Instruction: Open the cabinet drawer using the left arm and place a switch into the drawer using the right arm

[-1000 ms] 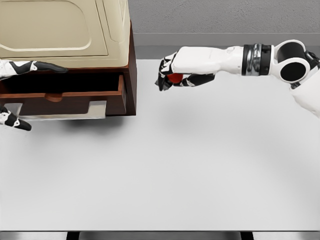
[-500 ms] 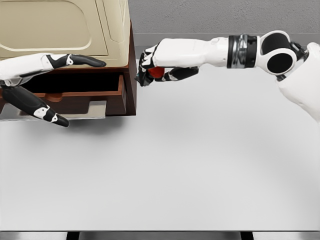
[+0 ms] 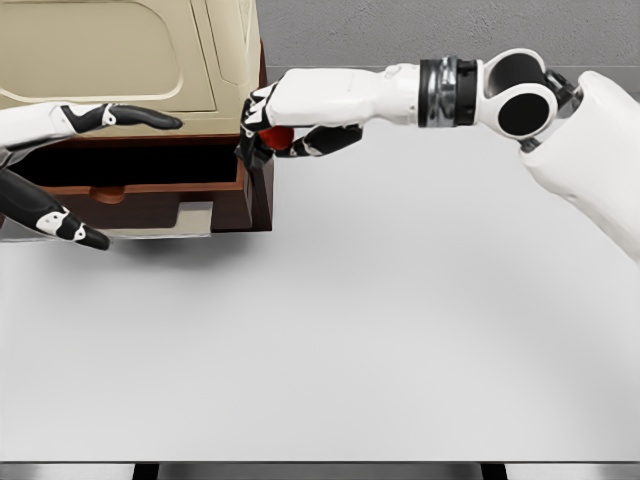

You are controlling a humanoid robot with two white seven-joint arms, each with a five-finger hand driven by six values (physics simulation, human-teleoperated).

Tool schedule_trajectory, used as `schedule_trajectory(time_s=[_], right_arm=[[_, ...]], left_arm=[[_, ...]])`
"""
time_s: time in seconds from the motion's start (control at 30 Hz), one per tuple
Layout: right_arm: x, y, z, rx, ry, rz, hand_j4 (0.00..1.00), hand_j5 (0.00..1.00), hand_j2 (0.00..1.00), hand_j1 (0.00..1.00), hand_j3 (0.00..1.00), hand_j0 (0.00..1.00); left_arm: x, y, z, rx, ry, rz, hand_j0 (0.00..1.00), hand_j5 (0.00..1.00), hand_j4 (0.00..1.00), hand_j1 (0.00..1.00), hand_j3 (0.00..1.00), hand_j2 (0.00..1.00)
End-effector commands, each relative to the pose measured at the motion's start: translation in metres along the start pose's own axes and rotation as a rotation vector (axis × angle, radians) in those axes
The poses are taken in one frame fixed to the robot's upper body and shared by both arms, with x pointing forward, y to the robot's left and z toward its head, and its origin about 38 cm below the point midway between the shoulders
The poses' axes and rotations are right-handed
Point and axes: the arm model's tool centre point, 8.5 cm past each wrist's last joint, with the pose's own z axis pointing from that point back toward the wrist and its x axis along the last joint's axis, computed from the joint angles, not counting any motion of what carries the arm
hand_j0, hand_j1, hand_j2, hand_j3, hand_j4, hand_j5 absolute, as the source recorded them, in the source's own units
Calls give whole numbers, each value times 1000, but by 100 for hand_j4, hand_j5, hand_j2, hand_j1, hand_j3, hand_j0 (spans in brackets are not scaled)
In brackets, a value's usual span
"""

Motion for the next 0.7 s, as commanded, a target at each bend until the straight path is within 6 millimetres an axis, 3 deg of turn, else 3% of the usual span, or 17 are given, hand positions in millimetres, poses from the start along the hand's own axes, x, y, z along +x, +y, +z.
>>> schedule_trajectory(time_s=[0.0, 0.3, 0.67], right_arm=[[1, 0, -7, -3, -2, -16, 51, 51, 51, 51, 51, 51], [-4, -4, -35, 3, -6, -45, 51, 51, 51, 51, 51, 51], [-10, 4, -54, 25, -1, -81, 51, 51, 51, 51, 51, 51]], left_arm=[[3, 4, 9, 12, 23, 2, 100, 100, 100, 100, 100, 100], [3, 5, 13, 11, 35, 0, 100, 100, 100, 100, 100, 100], [3, 4, 13, 11, 37, 1, 100, 100, 100, 100, 100, 100]])
